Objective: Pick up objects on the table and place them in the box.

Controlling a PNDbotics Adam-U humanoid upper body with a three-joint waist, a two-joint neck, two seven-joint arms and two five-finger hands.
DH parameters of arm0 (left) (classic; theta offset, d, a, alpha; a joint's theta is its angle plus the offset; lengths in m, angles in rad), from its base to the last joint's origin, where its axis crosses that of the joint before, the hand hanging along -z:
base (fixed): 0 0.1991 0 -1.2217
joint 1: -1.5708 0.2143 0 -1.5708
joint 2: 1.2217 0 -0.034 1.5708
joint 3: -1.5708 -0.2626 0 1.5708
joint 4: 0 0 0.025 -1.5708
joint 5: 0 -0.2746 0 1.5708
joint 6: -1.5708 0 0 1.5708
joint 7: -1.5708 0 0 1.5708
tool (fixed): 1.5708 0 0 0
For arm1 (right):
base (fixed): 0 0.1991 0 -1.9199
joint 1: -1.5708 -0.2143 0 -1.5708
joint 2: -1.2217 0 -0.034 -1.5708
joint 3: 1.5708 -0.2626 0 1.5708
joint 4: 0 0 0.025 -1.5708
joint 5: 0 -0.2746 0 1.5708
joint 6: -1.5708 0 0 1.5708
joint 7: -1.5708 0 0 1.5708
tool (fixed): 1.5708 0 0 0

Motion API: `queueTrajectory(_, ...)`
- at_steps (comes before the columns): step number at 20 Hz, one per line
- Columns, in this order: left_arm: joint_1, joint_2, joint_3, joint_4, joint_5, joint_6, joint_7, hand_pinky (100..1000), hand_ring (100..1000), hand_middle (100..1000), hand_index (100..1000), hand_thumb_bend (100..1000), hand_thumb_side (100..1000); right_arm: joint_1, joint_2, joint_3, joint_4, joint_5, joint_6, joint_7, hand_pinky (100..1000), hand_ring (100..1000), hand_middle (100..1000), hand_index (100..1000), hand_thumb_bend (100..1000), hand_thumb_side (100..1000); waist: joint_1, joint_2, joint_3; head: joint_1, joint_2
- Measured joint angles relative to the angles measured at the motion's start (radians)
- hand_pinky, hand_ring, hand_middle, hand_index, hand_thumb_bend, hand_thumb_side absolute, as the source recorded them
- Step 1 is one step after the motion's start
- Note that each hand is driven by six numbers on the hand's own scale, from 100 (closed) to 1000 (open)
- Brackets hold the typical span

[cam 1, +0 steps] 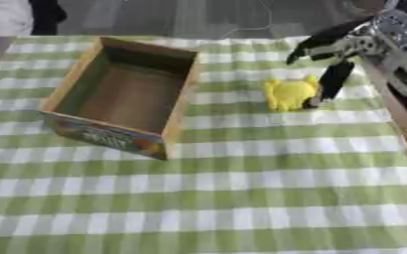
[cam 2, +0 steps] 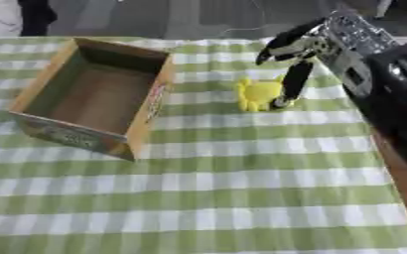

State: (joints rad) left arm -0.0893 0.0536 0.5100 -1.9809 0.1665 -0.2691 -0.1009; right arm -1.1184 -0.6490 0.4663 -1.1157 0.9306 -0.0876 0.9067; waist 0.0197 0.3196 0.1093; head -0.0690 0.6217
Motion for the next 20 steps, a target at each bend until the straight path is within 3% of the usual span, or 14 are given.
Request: queueTrajectory(20, 0.0, -0.002, -0.002, 0.0, 0.001, -0.006, -0.015, 746, 610, 583, 751, 100, 931, 0.0, 0.066, -0.046, 0.138, 0.118, 0.015, -0.068, 839, 962, 920, 1000, 403, 442, 0.009, 0.015, 0.013, -0.018, 0.0)
